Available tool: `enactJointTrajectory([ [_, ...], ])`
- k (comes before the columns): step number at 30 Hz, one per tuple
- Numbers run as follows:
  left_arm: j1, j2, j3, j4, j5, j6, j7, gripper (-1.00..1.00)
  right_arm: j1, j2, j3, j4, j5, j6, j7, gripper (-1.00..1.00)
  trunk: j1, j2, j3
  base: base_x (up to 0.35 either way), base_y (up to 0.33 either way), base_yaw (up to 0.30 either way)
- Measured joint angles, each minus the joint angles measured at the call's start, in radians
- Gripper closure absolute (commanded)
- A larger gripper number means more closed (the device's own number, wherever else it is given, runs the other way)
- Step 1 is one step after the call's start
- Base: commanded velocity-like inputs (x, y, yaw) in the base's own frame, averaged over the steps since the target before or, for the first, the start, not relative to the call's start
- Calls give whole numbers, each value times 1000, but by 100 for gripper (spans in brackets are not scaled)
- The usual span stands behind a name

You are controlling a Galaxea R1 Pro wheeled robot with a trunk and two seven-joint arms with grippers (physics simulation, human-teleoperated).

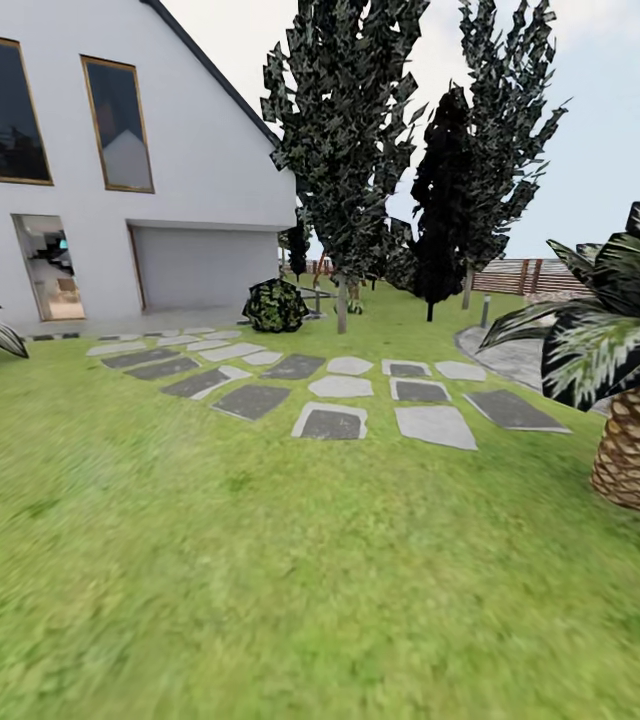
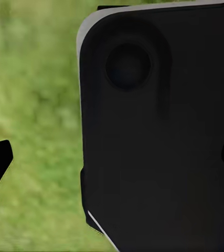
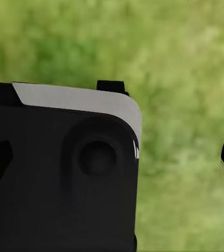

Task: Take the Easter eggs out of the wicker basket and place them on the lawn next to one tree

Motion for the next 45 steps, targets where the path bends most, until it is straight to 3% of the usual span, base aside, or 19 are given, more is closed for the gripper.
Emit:
enactJointTrajectory([
  [45, 0, 1, 0, 0, 0, 1, 0, -100, 0, 0, 3, 0, 6, 0, 0, -100, 0, 0, 0, 342, 0, 0],
])
